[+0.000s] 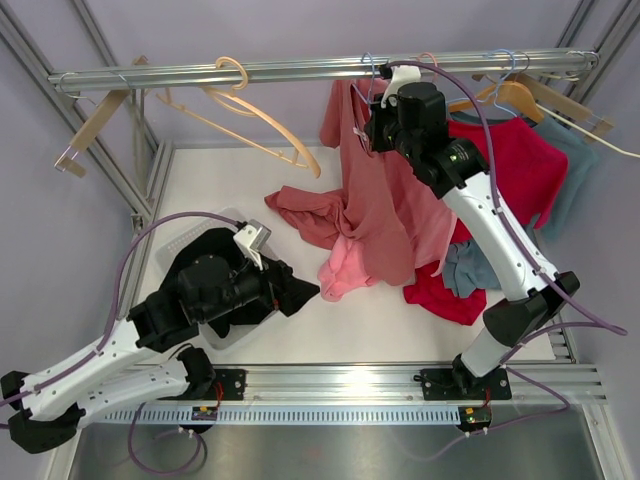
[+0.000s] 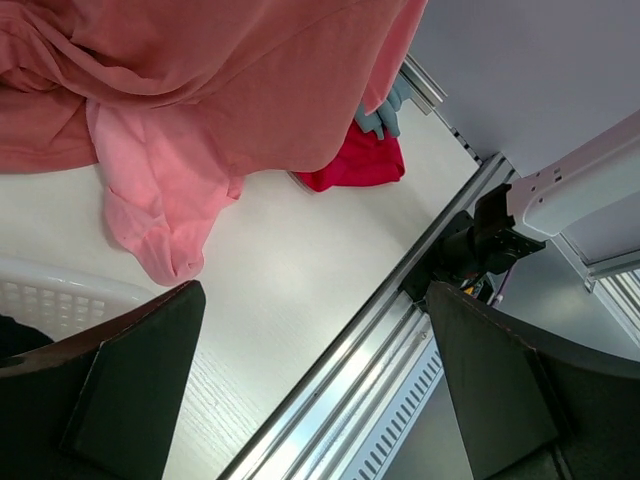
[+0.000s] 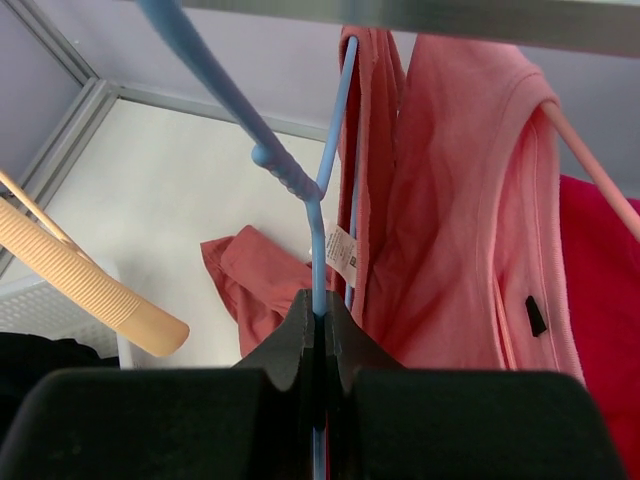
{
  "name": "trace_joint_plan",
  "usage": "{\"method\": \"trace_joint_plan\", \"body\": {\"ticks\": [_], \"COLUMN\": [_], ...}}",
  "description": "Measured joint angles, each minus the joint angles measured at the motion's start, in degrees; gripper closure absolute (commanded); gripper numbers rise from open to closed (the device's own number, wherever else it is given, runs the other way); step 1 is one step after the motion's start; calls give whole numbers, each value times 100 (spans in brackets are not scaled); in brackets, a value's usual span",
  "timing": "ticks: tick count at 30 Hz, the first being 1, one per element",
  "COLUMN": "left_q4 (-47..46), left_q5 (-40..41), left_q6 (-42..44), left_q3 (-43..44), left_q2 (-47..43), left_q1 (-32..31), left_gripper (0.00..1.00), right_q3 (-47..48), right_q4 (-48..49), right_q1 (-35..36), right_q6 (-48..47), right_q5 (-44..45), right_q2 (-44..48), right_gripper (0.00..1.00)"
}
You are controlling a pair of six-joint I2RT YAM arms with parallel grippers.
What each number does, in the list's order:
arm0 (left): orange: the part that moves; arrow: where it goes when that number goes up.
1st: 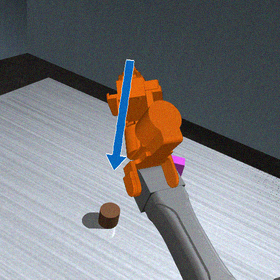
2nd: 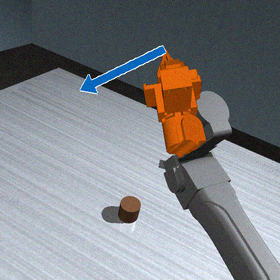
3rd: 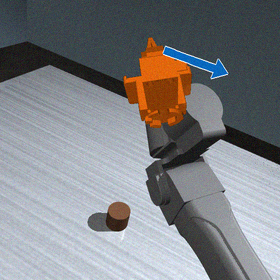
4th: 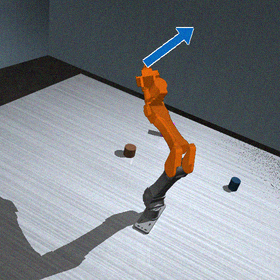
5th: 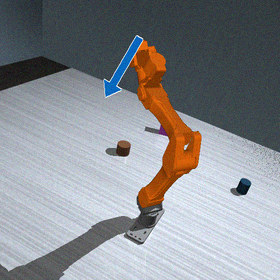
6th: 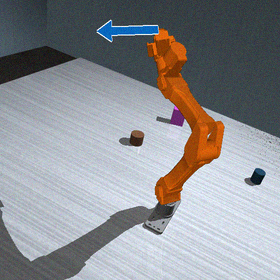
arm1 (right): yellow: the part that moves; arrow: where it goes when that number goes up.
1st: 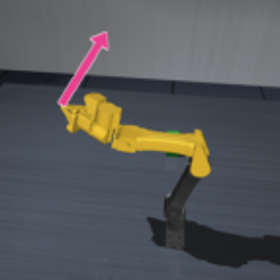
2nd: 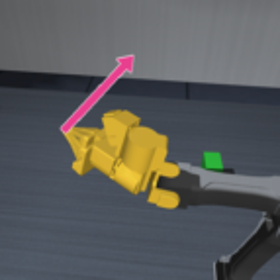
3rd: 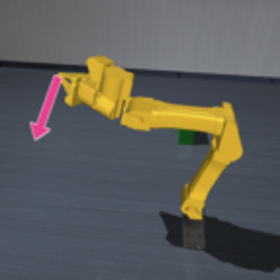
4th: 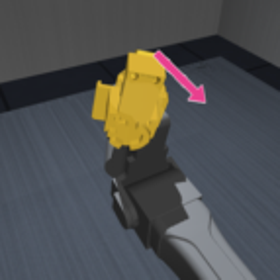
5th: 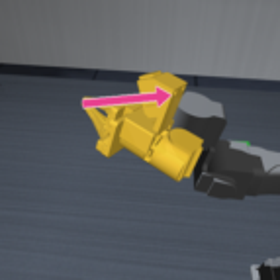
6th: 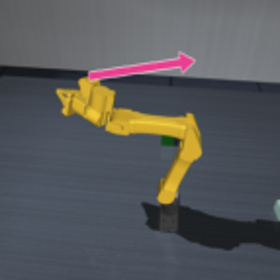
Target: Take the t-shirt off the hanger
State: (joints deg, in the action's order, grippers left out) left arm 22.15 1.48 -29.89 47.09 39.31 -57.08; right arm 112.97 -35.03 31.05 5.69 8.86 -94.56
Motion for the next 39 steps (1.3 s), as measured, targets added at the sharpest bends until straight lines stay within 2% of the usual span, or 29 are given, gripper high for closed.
{"method": "trace_joint_plan", "body": {"ticks": [5,13,19,23,29,36,38,39], "left_q4": [-164,-431,-614,-798,-1165,-1464,-1513,-1537], "left_q5": [247,332,402,629,1143,1606,1764,1836], "left_q6": [0,7,96,164,398,566,614,623], "left_q3": [-114,-151,-81,83,579,1196,1287,1320], "left_q2": [24,219,839,1368,2223,3058,3152,3185], "left_q1": [-262,-553,-1071,-1526,-2177,-2520,-2647,-2704], "left_gripper": [1,1,1,1,1,1,6,19], "right_q3": [-424,-1759,-3222,-4118,-4293,-4247,-4197,-4181], "right_q4": [387,1327,1864,1947,2037,2057,2057,2050], "right_q1": [90,197,317,822,1681,1961,2004,2022], "right_q6": [-101,9,511,973,1399,1729,1779,1803], "right_q5": [-2,-98,11,496,1113,1266,1248,1246], "right_q2": [415,1606,2319,2874,3552,4052,4089,4111], "right_gripper": [100,100,100,100,100,100,100,100]}}
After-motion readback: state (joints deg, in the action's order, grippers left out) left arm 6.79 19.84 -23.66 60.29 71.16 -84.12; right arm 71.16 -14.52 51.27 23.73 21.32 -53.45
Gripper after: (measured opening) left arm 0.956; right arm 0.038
